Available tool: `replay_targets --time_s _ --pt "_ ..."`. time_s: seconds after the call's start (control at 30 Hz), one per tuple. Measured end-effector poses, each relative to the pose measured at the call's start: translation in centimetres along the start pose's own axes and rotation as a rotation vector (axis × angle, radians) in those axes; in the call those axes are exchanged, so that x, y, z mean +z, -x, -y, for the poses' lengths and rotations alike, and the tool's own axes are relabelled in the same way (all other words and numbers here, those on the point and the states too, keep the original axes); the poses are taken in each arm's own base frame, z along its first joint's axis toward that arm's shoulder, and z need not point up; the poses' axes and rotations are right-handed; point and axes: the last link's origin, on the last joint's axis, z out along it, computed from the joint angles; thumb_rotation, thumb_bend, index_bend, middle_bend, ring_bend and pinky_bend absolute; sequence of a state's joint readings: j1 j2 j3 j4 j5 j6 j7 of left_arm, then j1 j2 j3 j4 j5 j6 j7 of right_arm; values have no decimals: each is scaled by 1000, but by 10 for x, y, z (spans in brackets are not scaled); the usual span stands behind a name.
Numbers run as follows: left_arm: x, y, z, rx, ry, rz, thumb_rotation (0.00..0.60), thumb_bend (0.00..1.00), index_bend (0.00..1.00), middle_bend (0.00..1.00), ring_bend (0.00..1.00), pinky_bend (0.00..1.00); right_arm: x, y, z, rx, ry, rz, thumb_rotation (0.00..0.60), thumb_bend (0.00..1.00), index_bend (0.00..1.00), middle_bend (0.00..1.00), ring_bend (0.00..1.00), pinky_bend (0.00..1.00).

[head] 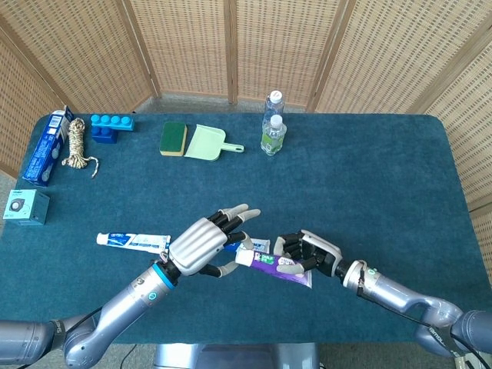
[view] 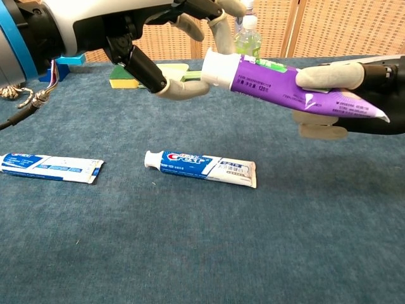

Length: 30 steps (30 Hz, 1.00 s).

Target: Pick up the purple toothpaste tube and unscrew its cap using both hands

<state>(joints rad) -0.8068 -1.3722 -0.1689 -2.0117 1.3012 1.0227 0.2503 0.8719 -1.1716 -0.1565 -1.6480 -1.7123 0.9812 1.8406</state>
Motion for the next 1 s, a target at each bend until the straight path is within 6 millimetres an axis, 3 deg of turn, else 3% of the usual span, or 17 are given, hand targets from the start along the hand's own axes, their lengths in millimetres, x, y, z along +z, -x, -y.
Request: replay_targets --time_s 1.0 --pt "-8 2 -1 9 14 3 600 331 526 82 0 145 2 -13 -1 57 9 -125 600 443 964 739 795 841"
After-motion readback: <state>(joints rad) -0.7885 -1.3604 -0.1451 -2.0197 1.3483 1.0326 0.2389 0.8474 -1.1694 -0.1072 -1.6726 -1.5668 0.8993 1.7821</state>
